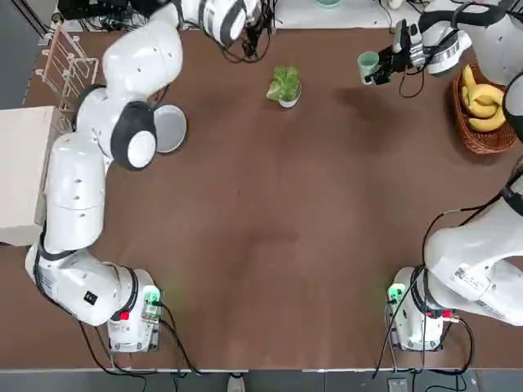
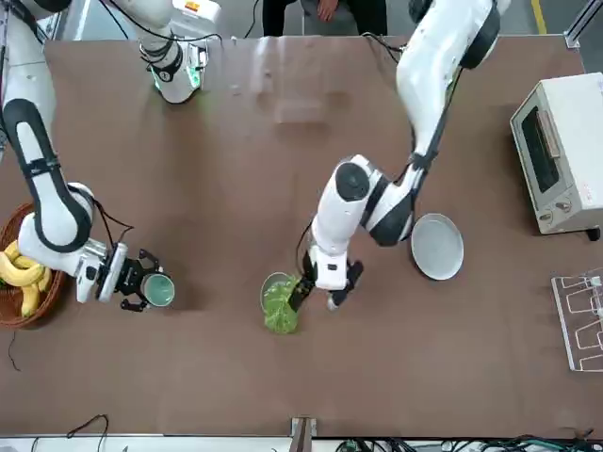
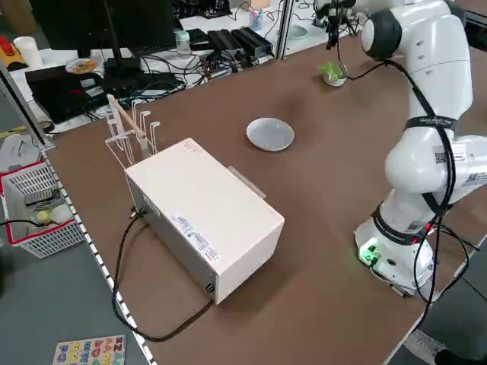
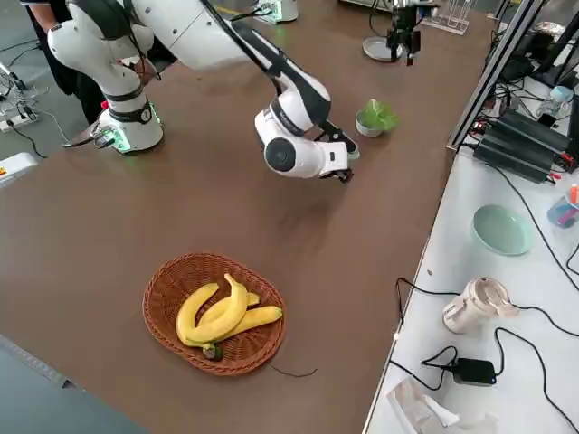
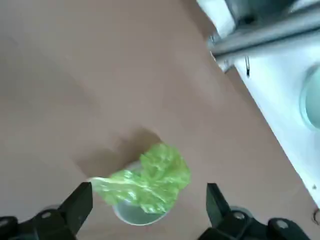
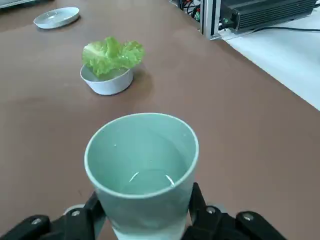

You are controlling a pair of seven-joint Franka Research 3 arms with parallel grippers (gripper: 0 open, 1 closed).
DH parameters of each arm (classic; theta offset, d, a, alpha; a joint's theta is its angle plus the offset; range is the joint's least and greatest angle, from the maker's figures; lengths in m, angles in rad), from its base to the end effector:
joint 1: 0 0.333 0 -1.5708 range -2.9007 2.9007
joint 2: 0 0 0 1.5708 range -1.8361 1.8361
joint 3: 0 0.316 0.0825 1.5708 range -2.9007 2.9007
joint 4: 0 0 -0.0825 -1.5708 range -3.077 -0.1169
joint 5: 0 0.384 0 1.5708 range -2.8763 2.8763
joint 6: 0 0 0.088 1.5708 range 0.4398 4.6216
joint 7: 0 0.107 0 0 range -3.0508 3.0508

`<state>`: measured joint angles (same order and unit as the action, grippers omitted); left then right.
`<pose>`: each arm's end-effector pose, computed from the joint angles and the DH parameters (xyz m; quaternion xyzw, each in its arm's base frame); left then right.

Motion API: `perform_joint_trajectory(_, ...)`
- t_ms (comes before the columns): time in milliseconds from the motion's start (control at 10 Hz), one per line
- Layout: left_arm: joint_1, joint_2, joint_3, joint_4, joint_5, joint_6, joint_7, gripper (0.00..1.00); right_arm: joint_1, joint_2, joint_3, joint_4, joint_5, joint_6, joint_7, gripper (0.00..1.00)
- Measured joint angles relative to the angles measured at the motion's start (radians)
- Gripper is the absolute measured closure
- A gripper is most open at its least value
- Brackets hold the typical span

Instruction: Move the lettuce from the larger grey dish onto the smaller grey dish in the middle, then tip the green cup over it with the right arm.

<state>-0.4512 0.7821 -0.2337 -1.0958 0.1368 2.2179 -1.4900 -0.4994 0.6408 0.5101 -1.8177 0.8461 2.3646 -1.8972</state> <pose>0.6527 -0.4455 0.3996 0.8988 0.4003 0.0705 0.1641 0.6520 -0.0090 0.2279 -0.7583 -0.4996 -0.3147 0.2764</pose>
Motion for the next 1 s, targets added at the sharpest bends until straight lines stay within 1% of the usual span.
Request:
perform_joint_trajectory(100, 0.062, -0.059, -0.037, -0.002, -0.013, -0.124, 0.062, 0.00, 0.034, -0.004, 0.001, 0.000, 0.035, 0.025, 0.019, 0.31)
perform_joint_trajectory(300, 0.237, -0.153, -0.134, -0.009, -0.018, -0.330, 0.174, 0.00, 0.103, -0.009, 0.003, 0.001, 0.098, 0.089, 0.071, 0.31)
perform_joint_trajectory(500, 0.432, -0.215, -0.245, -0.022, -0.020, -0.465, 0.298, 0.00, 0.178, -0.011, 0.004, 0.005, 0.125, 0.165, 0.152, 0.31)
perform_joint_trajectory(600, 0.533, -0.242, -0.294, -0.043, -0.020, -0.514, 0.397, 0.00, 0.217, -0.013, 0.004, 0.010, 0.130, 0.198, 0.208, 0.31)
perform_joint_trajectory(800, 0.693, -0.299, -0.331, -0.091, -0.041, -0.597, 0.637, 0.00, 0.292, -0.016, 0.004, 0.024, 0.133, 0.243, 0.318, 0.31)
perform_joint_trajectory(1000, 0.846, -0.346, -0.352, -0.107, -0.095, -0.682, 0.881, 0.00, 0.366, -0.026, -0.007, 0.030, 0.134, 0.257, 0.410, 0.31)
